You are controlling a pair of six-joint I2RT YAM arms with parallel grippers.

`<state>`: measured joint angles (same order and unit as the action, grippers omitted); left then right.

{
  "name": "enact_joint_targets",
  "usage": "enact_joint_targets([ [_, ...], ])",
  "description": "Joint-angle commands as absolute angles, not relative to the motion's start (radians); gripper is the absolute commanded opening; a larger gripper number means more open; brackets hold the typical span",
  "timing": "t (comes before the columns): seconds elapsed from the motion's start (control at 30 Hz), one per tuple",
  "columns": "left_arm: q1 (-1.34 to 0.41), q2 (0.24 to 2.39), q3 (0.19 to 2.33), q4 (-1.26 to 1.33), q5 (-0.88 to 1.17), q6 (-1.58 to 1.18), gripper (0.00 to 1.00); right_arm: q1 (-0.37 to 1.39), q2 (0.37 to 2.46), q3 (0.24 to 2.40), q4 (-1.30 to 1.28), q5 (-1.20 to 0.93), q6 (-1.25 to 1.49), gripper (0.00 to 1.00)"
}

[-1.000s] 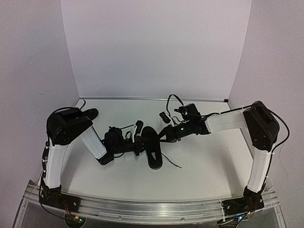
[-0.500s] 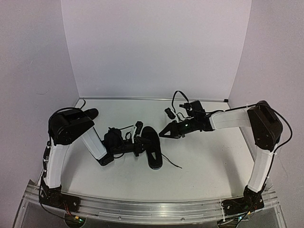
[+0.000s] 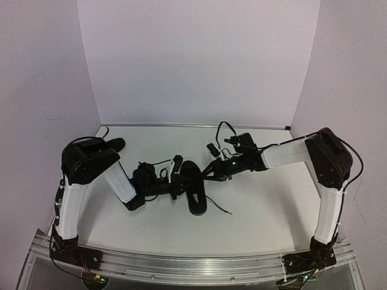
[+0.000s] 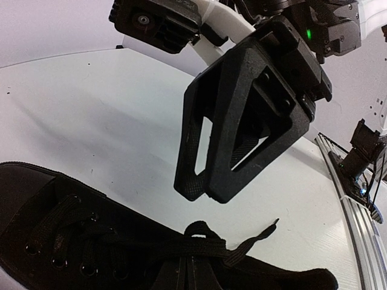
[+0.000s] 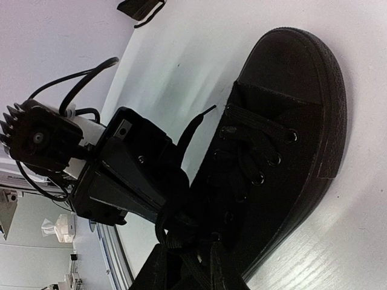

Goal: Tie the shoes

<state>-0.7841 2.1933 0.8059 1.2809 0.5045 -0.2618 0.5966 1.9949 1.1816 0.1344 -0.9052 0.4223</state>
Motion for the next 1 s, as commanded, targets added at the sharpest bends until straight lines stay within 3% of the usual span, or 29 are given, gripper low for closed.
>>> enact_joint_targets([
  [0.0, -0.784, 2.189, 0.837, 1.265, 0.541, -0.245, 0.0, 0.608, 2.016, 1.204, 0.186, -0.933, 0.441, 0.24],
  [0.63, -0.786, 2.192, 0.845, 1.263, 0.549, -0.246, 0.0, 0.627, 2.045, 1.231, 0.188, -0.951, 0.445, 0.23],
  [0.97, -0.786, 2.185, 0.848, 1.248, 0.554, -0.237, 0.0, 0.628, 2.055, 1.235, 0.187, -0.951, 0.447, 0.13],
])
